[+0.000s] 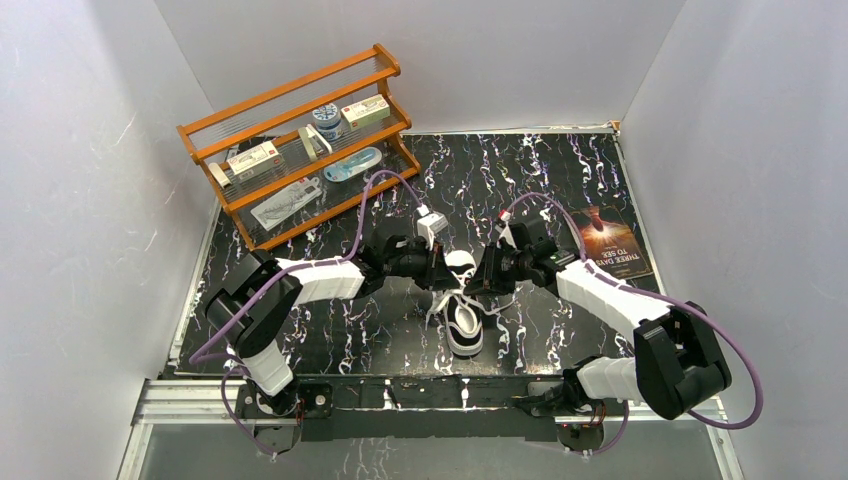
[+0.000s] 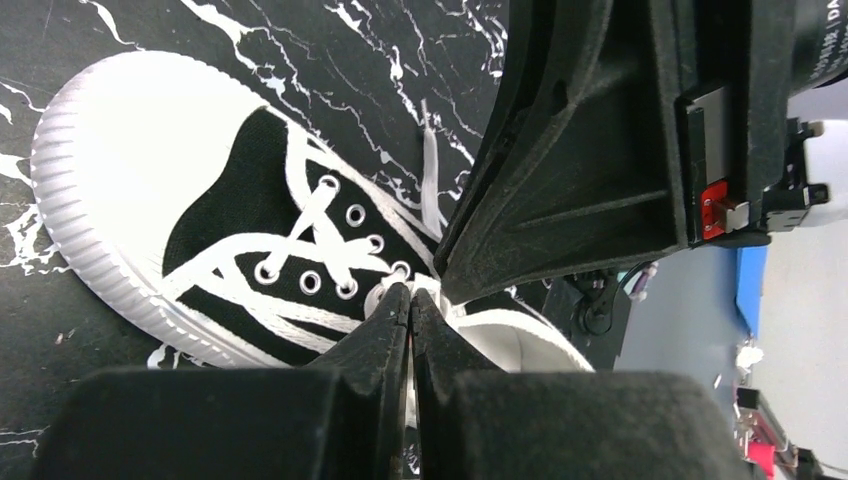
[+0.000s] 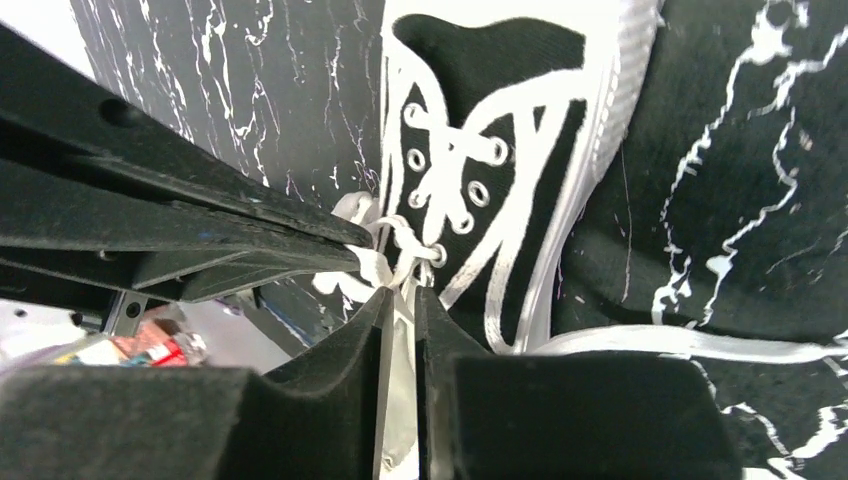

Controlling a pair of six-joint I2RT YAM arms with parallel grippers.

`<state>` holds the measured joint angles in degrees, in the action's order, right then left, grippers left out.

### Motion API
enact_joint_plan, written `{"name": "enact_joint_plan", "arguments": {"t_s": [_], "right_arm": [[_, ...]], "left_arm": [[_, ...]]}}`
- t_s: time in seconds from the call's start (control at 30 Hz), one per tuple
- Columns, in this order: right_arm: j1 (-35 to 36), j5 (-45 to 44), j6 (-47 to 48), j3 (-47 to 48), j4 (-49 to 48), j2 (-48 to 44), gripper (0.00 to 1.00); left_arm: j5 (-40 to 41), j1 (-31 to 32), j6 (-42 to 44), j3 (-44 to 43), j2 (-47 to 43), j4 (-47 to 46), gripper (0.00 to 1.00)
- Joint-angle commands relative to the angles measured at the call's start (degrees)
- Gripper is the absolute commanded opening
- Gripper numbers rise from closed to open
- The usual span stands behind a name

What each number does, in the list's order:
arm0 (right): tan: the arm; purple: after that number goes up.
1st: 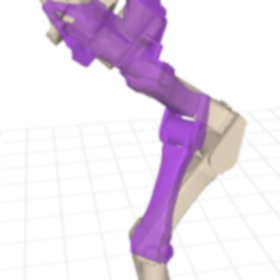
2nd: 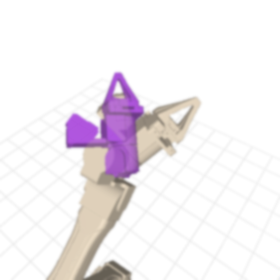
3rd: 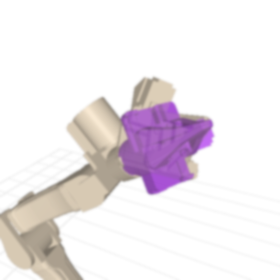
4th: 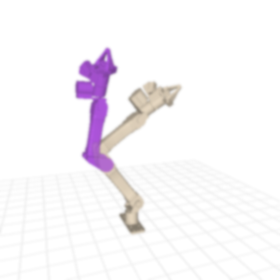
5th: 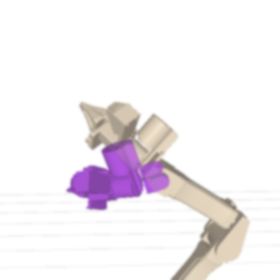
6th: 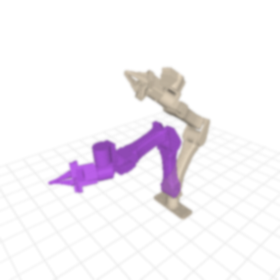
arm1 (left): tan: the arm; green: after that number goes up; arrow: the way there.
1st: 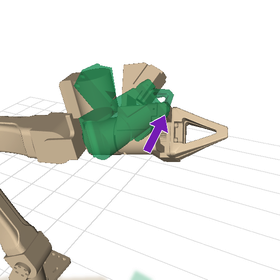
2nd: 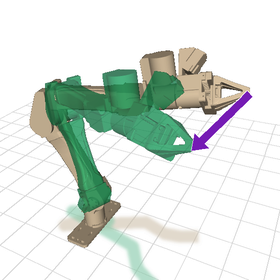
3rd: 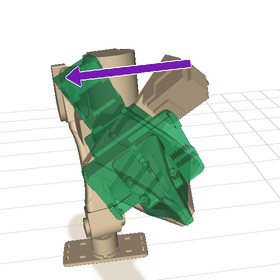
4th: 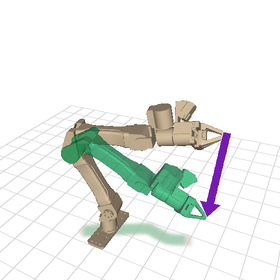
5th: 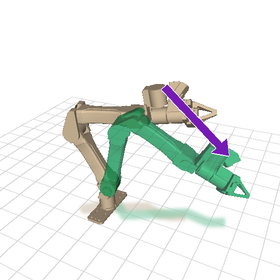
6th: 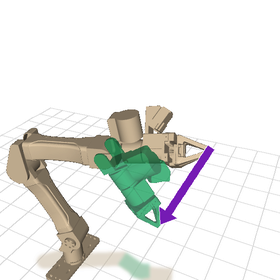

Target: Tie the shoes

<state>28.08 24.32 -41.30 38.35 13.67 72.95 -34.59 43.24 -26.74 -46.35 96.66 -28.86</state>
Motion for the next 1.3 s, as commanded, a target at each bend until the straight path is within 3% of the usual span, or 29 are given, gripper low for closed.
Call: {"name": "enact_joint_plan", "arguments": {"t_s": [0.0, 0.07, 0.2, 0.27, 0.63, 0.9, 1.27], "right_arm": [[-1.2, 0.6, 11.4, 5.6, 3.4, -0.9, 0.25], [-3.2, 2.8, 15.0, 5.7, 2.5, -1.9, 0.28], [-6.0, 7.9, 21.0, 4.9, -1.6, -3.0, 0.46], [-6.2, 10.3, 22.1, 4.4, -4.2, -2.1, 0.49], [-9.0, 22.6, 6.7, -3.0, -26.8, 3.0, 0.49], [-10.5, 26.3, 4.8, -7.6, -34.1, 4.4, 0.52], [-10.8, 29.4, 1.1, -9.8, -41.2, 8.2, 0.42]], "left_arm": [[-0.9, -0.1, -4.7, 1.3, -1.5, -8.7, 0.0], [-1.3, -0.5, -6.2, 1.7, -1.1, -11.0, 0.0], [-2.2, -1.0, -7.4, 1.9, -0.6, -12.4, 0.0], [-2.7, -1.3, -7.9, 2.1, -0.2, -13.1, 0.0], [-3.7, -2.0, -9.3, 4.2, 0.4, -16.2, 0.0], [-5.2, -2.5, -13.1, 5.5, 2.7, -22.6, 0.0], [-6.1, -2.9, -14.1, 6.3, 3.1, -24.8, 0.0]]}}
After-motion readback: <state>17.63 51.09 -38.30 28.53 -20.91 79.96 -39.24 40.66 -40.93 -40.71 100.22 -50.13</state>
